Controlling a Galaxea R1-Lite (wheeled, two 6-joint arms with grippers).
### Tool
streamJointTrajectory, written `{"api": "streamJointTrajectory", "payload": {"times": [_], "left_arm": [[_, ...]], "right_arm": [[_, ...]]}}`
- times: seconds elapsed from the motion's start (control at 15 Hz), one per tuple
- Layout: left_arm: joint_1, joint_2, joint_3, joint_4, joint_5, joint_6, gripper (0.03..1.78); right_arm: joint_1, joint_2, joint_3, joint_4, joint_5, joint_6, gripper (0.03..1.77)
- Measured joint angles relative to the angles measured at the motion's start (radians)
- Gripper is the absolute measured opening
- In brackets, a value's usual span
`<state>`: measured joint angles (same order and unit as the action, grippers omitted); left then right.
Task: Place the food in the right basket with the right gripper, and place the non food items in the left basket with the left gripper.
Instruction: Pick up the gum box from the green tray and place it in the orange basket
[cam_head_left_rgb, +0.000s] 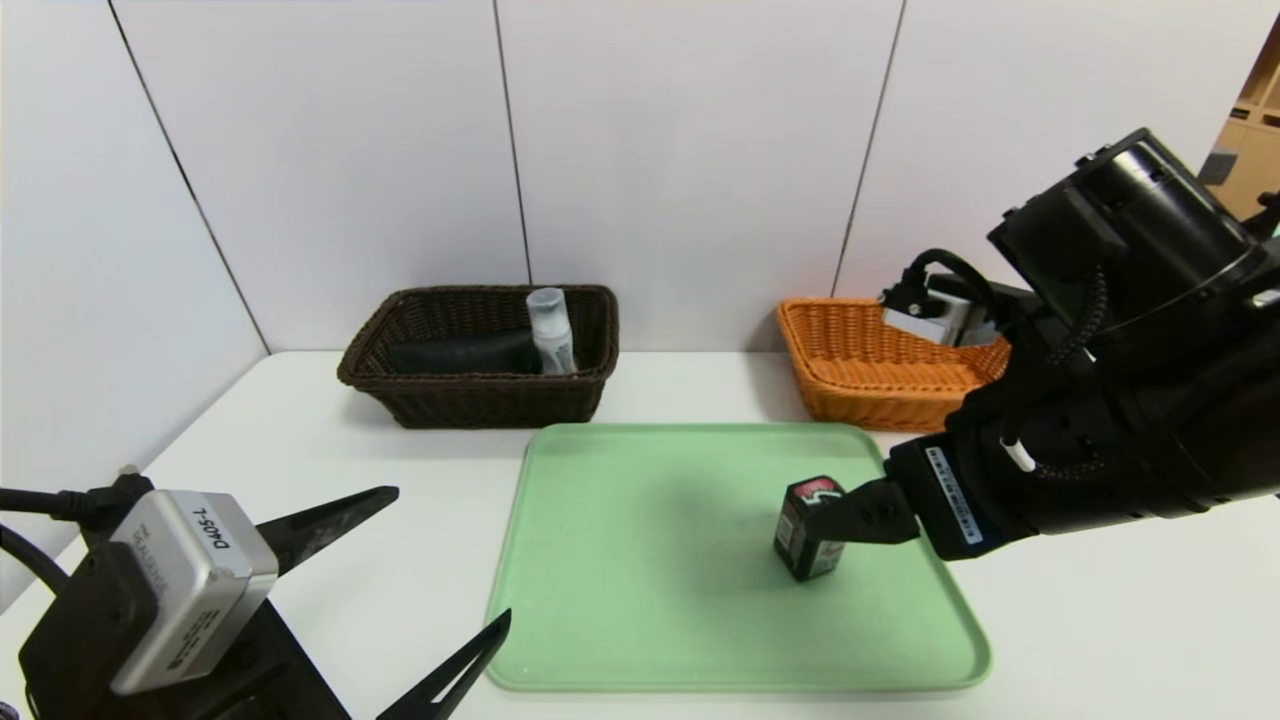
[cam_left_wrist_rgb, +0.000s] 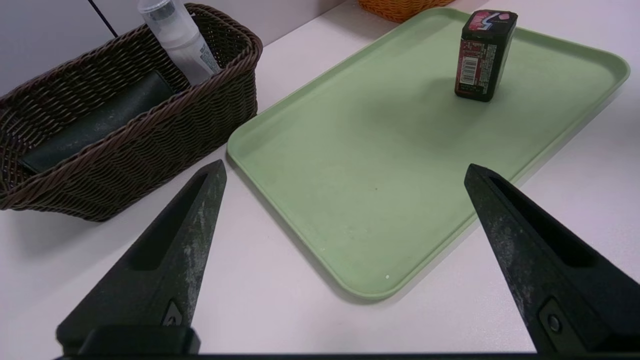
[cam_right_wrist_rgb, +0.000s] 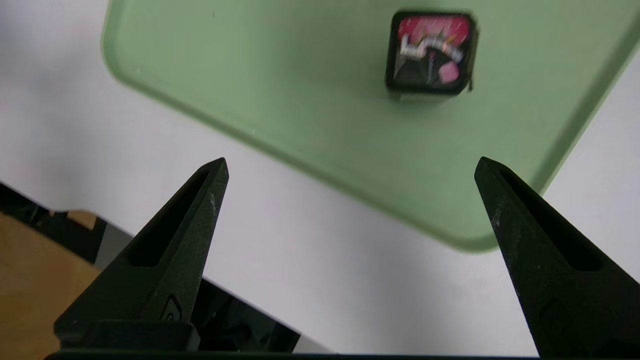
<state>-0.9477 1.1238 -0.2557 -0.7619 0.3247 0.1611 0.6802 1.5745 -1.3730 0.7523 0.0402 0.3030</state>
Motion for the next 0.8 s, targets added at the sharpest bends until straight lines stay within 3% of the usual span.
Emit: {"api": "streamJointTrajectory", "payload": {"times": [0.33, 0.53, 0.8], "left_arm": [[0.0, -0.007, 0.006, -0.001, 0.006, 0.002, 1.69], [0.001, -0.014, 0.01, 0.0, 0.008, 0.004, 1.69], [0.001, -0.012, 0.012, 0.0, 0.006, 0.013, 1.69]], "right_arm": [[-0.045, 0.148, -0.217, 0.286, 0.065, 0.035, 1.7], [-0.103, 0.206, -0.289, 0.336, 0.06, -0.026, 1.7], [-0.116, 0.268, -0.319, 0.347, 0.06, -0.037, 1.7]]}}
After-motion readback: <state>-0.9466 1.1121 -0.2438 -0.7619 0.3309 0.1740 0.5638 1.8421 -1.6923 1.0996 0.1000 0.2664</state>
